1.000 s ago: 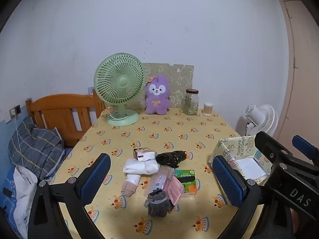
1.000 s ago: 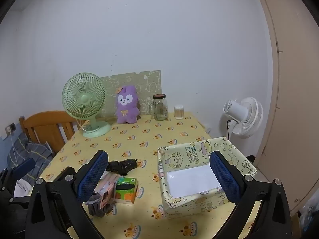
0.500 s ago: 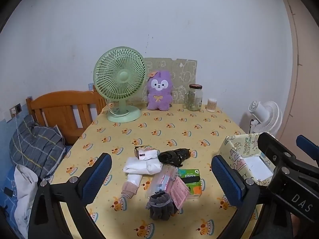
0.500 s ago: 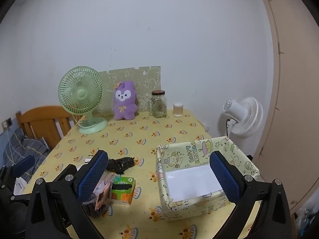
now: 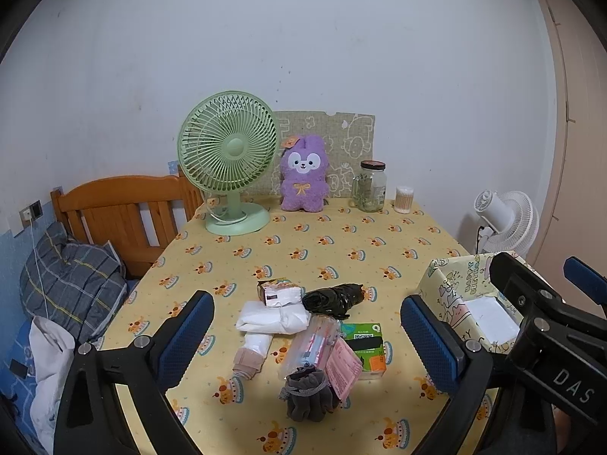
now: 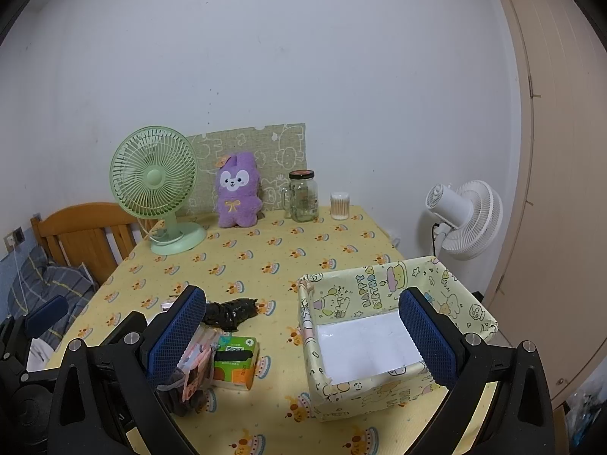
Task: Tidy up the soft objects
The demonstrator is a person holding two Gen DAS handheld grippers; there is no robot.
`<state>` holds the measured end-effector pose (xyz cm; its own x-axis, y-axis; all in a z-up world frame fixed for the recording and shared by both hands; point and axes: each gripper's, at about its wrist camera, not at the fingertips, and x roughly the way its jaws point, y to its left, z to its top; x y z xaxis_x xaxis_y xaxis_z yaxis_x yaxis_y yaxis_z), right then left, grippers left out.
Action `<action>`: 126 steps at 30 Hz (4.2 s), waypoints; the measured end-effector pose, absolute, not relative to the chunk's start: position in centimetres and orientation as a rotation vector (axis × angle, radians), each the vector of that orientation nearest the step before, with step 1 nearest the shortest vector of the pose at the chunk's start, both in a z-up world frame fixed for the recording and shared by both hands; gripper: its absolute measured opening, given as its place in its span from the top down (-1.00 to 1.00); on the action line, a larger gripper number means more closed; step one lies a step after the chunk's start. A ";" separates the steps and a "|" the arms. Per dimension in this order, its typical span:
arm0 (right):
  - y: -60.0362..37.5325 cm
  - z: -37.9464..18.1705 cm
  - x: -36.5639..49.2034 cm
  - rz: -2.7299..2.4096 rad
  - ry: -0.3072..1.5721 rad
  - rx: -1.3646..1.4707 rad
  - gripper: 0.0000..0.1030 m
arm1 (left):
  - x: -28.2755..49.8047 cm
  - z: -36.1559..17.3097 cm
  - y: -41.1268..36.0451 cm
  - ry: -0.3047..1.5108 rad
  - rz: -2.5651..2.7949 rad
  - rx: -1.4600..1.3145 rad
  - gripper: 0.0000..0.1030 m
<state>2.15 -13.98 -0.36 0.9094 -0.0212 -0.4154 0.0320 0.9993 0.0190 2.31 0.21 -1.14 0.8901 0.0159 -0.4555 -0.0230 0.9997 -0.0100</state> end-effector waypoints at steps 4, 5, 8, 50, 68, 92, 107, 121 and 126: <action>-14.0 -0.4 2.1 -0.029 0.429 0.027 -0.99 | 2.2 -1.1 0.2 0.471 0.022 -0.010 -0.92; -14.0 -0.4 2.1 -0.028 0.428 0.027 -0.99 | 2.2 -1.1 0.2 0.471 0.022 -0.009 -0.92; -14.0 -0.4 2.1 -0.029 0.427 0.026 -0.99 | 2.2 -1.1 0.2 0.471 0.022 -0.009 -0.92; -14.4 0.1 1.3 -0.038 0.417 0.038 -0.99 | 1.3 -0.3 -0.7 0.449 0.027 0.008 -0.89; -13.9 -1.0 1.7 -0.012 0.444 0.062 -0.97 | 1.2 -1.4 -0.9 0.459 -0.008 0.014 -0.82; -10.3 -7.5 3.2 0.062 0.563 0.056 -0.83 | 3.1 -8.0 1.1 0.645 -0.020 0.020 -0.68; -7.0 -10.3 5.5 0.134 0.669 0.002 -0.56 | 5.2 -11.1 2.1 0.742 -0.076 -0.013 -0.35; -5.8 -12.7 8.7 0.205 0.780 0.037 0.16 | 6.3 -12.3 2.7 0.773 -0.140 -0.054 0.19; -5.3 -13.0 9.1 0.233 0.796 0.032 0.59 | 6.5 -12.3 3.0 0.780 -0.148 -0.065 0.29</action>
